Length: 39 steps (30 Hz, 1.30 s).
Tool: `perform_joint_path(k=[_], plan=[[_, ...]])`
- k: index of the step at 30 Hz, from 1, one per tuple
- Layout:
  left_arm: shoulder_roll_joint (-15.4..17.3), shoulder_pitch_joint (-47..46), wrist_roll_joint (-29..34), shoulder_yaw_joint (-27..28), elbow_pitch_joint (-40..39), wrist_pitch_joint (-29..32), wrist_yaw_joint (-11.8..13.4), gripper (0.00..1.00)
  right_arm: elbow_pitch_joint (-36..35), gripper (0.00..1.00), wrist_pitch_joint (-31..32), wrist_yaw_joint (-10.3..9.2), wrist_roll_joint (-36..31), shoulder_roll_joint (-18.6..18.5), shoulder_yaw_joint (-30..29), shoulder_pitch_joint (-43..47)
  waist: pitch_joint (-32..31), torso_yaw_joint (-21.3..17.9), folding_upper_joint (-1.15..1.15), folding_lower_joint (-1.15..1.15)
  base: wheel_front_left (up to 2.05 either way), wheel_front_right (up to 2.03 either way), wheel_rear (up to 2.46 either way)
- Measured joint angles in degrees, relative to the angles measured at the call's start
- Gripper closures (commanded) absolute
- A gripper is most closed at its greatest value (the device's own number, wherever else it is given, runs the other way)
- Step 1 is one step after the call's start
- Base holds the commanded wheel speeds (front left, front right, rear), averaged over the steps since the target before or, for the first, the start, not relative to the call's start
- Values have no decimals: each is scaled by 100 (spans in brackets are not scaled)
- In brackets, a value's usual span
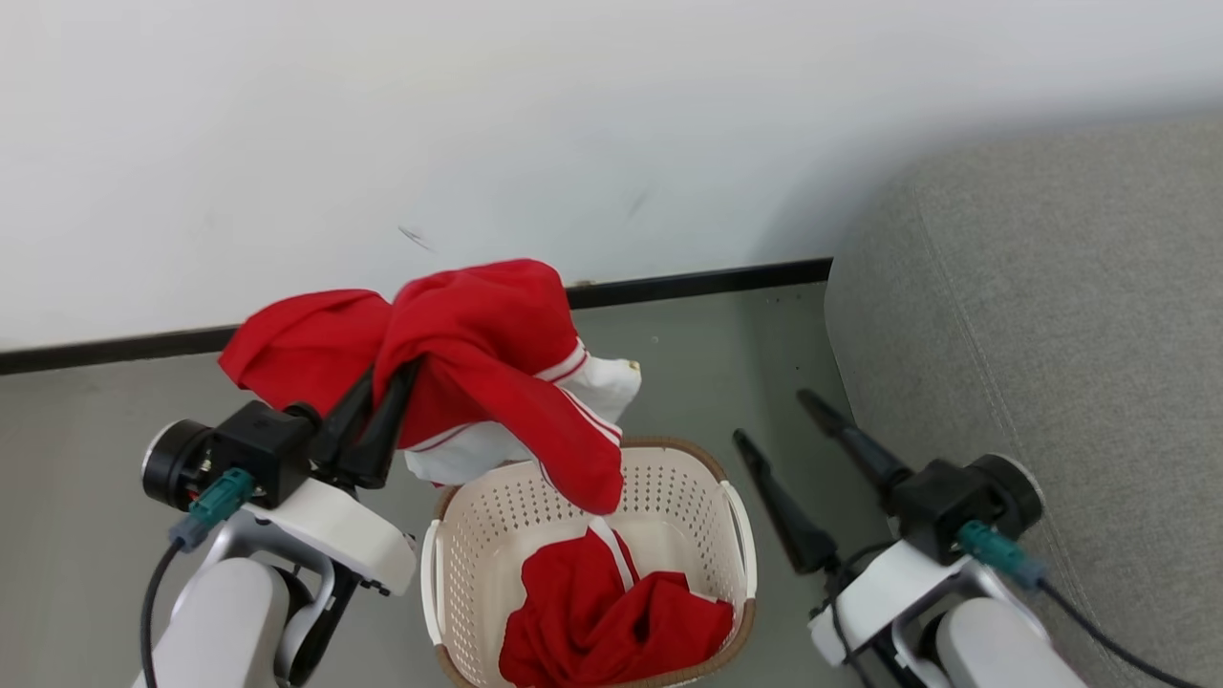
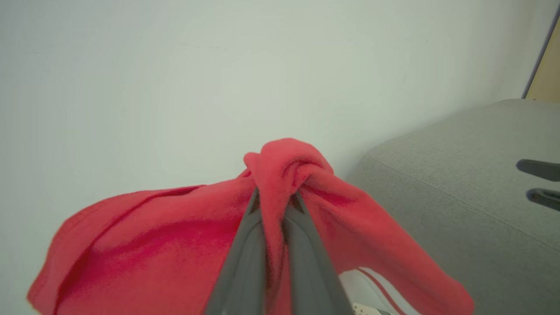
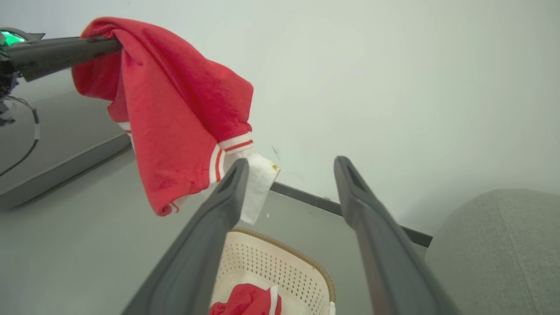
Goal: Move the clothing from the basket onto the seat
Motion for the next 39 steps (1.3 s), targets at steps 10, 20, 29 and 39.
perform_joint_path(k=[10, 20, 29, 39], plan=[[-101, 153, -41, -320, -278, 422, -1, 100, 151, 0, 0, 0, 75, -178, 1315, -1, -445, 134, 0, 0, 0, 0, 0], [-169, 288, -52, -560, -580, 816, -1, 100, 510, 0, 0, 1, -58, -288, 1962, -157, -710, 254, 0, 0, 0, 0, 0], [-242, 382, -55, -709, -868, 1088, 0, 100, 929, 0, 0, 1, -263, -208, 1938, -426, -777, 402, 0, 0, 0, 0, 0], [-318, 446, -108, -788, -1083, 1259, 7, 100, 1456, 20, 0, 1, -177, 37, 1649, -551, -740, 529, 0, 0, 0, 0, 0]])
